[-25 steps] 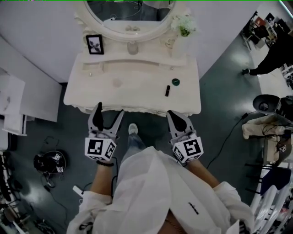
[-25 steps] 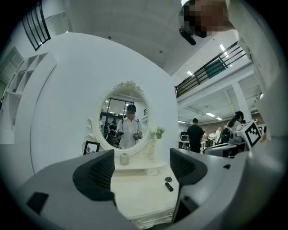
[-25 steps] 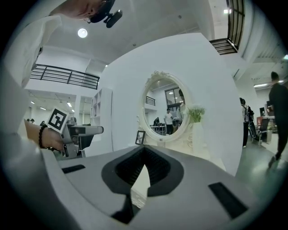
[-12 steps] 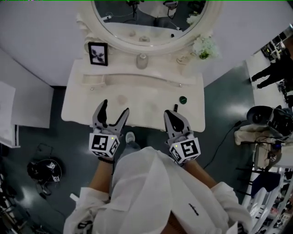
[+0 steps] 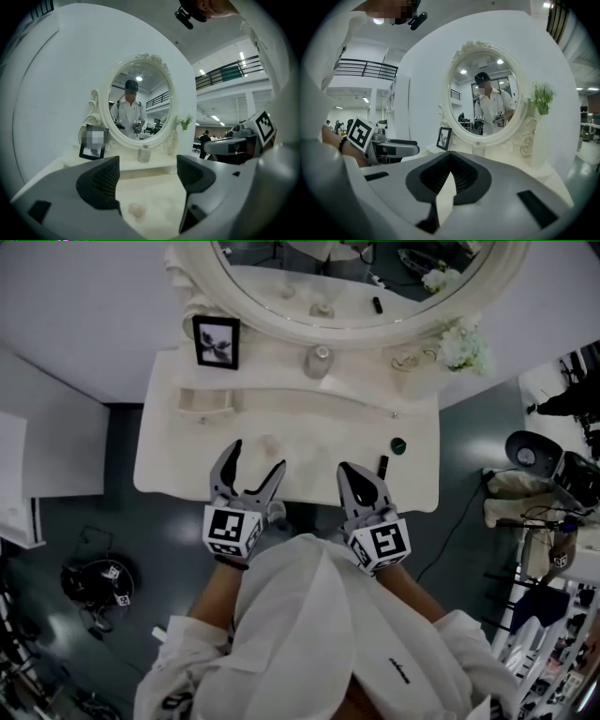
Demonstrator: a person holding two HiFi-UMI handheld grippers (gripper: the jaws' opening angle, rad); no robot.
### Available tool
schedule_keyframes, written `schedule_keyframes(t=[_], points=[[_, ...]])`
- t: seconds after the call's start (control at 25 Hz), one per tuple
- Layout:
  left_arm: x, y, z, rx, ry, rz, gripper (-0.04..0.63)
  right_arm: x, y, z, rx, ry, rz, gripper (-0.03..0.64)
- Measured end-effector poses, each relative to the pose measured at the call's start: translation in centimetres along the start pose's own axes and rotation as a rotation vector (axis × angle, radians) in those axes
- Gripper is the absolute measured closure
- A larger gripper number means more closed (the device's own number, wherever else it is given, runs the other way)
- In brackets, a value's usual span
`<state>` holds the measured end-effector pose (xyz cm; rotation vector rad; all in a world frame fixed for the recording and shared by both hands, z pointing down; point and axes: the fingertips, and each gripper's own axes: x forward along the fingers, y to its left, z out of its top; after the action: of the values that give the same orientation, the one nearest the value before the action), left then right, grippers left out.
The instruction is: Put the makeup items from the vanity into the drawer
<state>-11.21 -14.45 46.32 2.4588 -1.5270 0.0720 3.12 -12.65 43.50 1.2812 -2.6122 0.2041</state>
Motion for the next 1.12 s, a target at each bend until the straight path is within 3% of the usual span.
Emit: schedule_keyframes(t=[0.6,0.88,1.12], points=[[5.1,1.4,-10.2,0.008,0.289,0.103,0.227,7.7,-0.6,-6.5,0.003,0.165,0.064,0.598],[7.4,2.0,-14.2,0.001,0.384,0.186,0.229,10.3,-0.3,-11.3,0.048,0.249,0.138,0.598],[8.6,3.2,-16.7,-0.012,0.442,0.25,0.229,12.3,-0.8,-13.7,0.051,0.304,0.148,0.598]])
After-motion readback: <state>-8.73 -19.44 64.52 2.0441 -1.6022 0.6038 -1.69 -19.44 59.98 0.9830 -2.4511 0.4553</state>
